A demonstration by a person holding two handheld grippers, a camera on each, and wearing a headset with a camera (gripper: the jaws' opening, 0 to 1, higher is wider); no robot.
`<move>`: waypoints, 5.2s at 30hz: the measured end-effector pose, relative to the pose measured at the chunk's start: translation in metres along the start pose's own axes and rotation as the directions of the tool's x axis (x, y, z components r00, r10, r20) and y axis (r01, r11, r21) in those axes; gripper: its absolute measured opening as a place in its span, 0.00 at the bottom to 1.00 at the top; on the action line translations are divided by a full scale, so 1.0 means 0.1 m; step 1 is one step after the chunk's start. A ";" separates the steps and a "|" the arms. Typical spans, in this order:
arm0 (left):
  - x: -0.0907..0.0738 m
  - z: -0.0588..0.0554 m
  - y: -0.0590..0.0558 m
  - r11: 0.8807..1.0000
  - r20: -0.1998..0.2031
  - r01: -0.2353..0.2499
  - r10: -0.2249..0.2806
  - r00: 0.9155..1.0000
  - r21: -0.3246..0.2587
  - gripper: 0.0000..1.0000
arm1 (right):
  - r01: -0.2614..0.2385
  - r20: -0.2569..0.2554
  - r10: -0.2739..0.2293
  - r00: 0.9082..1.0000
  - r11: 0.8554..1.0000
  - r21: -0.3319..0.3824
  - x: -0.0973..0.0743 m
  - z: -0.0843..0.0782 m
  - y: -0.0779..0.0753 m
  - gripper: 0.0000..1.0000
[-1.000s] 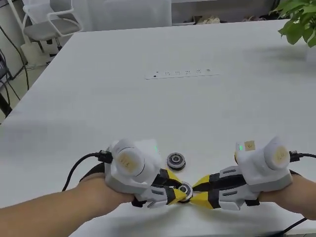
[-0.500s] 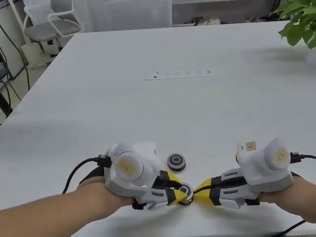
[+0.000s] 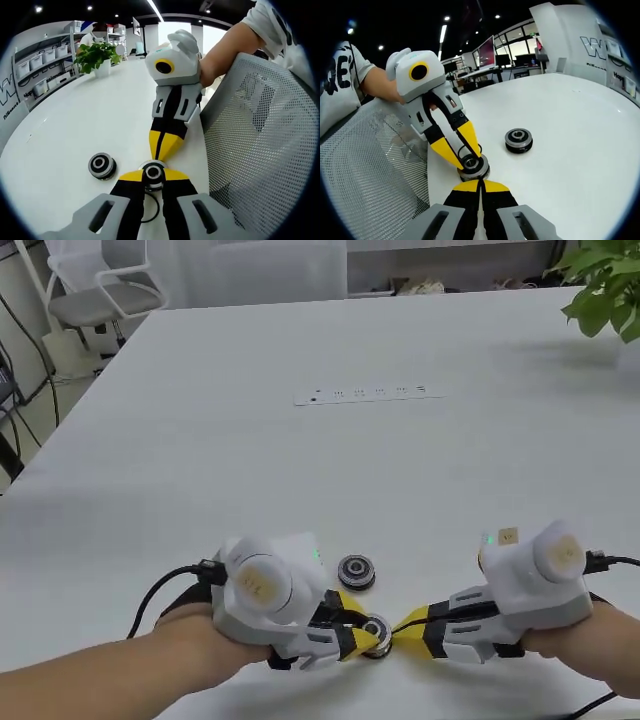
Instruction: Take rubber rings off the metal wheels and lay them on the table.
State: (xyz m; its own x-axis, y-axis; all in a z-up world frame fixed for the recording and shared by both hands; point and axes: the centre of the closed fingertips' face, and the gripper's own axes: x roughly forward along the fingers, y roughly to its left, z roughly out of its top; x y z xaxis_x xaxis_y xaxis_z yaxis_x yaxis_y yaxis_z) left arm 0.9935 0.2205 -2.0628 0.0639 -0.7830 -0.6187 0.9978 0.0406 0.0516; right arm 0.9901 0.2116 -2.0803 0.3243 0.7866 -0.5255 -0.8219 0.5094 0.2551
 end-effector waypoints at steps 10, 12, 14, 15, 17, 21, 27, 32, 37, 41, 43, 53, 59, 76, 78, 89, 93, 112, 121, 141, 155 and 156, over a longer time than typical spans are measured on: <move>0.00 0.00 0.00 1.000 0.004 0.000 0.000 1.000 0.001 0.07 | 0.007 0.080 -0.014 0.997 0.996 0.088 -0.06 0.12 -0.06 0.00; 0.01 0.00 0.00 1.000 0.003 -0.001 0.001 1.000 0.001 0.07 | 0.005 0.082 -0.012 0.997 0.996 0.085 -0.06 0.12 -0.05 0.00; 0.01 0.00 0.00 1.000 0.003 -0.002 0.002 1.000 0.000 0.07 | 0.001 0.088 -0.010 0.996 0.995 0.102 -0.06 0.13 -0.04 0.00; 0.01 0.00 0.00 1.000 0.002 -0.003 0.003 1.000 0.000 0.07 | 0.000 0.091 -0.009 0.996 0.995 0.102 -0.06 0.13 -0.04 0.00; 0.01 0.00 0.00 1.000 0.002 -0.004 0.004 1.000 0.000 0.07 | -0.008 0.099 -0.003 0.995 0.994 0.113 -0.07 0.14 -0.03 0.00; 0.01 0.00 0.00 1.000 -0.001 -0.005 0.005 1.000 0.001 0.07 | -0.010 0.098 0.000 0.995 0.994 0.105 -0.07 0.16 -0.01 0.00; 0.01 0.00 0.00 1.000 -0.003 -0.007 0.007 1.000 0.008 0.07 | -0.020 0.103 0.009 0.995 0.994 0.107 -0.06 0.18 0.01 0.00; 0.01 0.00 0.00 1.000 -0.006 -0.009 0.009 1.000 0.015 0.07 | -0.034 0.103 0.024 0.994 0.995 0.097 -0.04 0.21 0.06 0.00; 0.01 0.00 0.00 1.000 -0.004 -0.007 0.007 1.000 0.014 0.07 | -0.059 0.105 0.052 0.993 0.996 0.066 -0.02 0.24 0.13 0.00; 0.02 0.00 -0.01 1.000 -0.006 -0.007 0.007 1.000 0.011 0.07 | -0.089 0.107 0.091 0.990 0.996 -0.025 -0.01 0.31 0.26 0.00; 0.03 0.00 0.00 1.000 -0.004 -0.006 0.006 1.000 0.005 0.07 | -0.092 0.123 0.090 0.988 0.996 0.005 0.00 0.32 0.25 0.00; 0.04 0.01 0.01 1.000 0.009 -0.006 0.006 1.000 -0.008 0.08 | -0.048 0.113 0.044 0.993 0.998 0.034 -0.05 0.23 0.10 0.00; 0.03 0.02 0.01 1.000 0.007 0.004 -0.004 1.000 -0.001 0.08 | -0.041 0.115 0.037 0.993 0.998 0.038 -0.07 0.23 0.07 0.00; -0.22 0.17 -0.07 1.000 0.034 0.027 -0.027 0.999 -0.006 0.34 | -0.036 0.130 0.028 0.991 0.998 0.059 -0.10 0.26 0.04 0.00; -0.28 0.21 -0.07 1.000 0.047 0.023 -0.022 0.999 -0.020 0.35 | -0.036 0.136 0.027 0.990 0.998 0.060 -0.11 0.27 0.04 0.00; -0.62 0.48 -0.04 0.999 0.132 -0.031 0.033 0.991 -0.018 0.45 | -0.033 0.153 0.023 0.988 0.997 0.066 -0.13 0.33 0.04 0.00; -0.76 0.58 -0.08 0.999 0.165 -0.039 0.044 0.985 -0.032 0.53 | -0.031 0.156 0.020 0.987 0.997 0.066 -0.15 0.35 0.04 0.00; -1.40 0.66 -0.10 0.977 0.249 -0.146 0.182 0.951 -0.156 0.74 | -0.042 0.167 0.034 0.985 0.998 0.044 -0.16 0.50 0.09 0.00; -1.59 0.57 -0.07 0.959 0.251 -0.179 0.233 0.939 -0.220 0.85 | -0.054 0.161 0.048 0.986 0.998 0.035 -0.14 0.55 0.12 0.00; -1.88 0.37 -0.08 0.922 0.231 -0.261 0.331 0.915 -0.285 0.93 | -0.102 0.130 0.100 0.986 0.995 0.003 0.08 0.67 0.21 0.00; -2.01 0.36 -0.04 0.906 0.236 -0.298 0.374 0.897 -0.302 0.95 | -0.119 0.064 0.120 0.991 0.993 -0.021 0.25 0.60 0.28 0.00; -2.01 0.36 -0.04 0.905 0.236 -0.298 0.375 0.896 -0.305 0.95 | -0.121 0.059 0.122 0.991 0.992 -0.022 0.27 0.59 0.29 0.00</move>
State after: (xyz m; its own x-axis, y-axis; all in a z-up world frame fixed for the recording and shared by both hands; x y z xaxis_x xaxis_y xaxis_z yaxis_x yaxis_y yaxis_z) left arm 0.9765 0.3558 -1.9106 0.4277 -0.8334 -0.3500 0.8883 0.4592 -0.0079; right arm 1.0025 0.2682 -2.0387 0.2488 0.8620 -0.4416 -0.8649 0.4029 0.2993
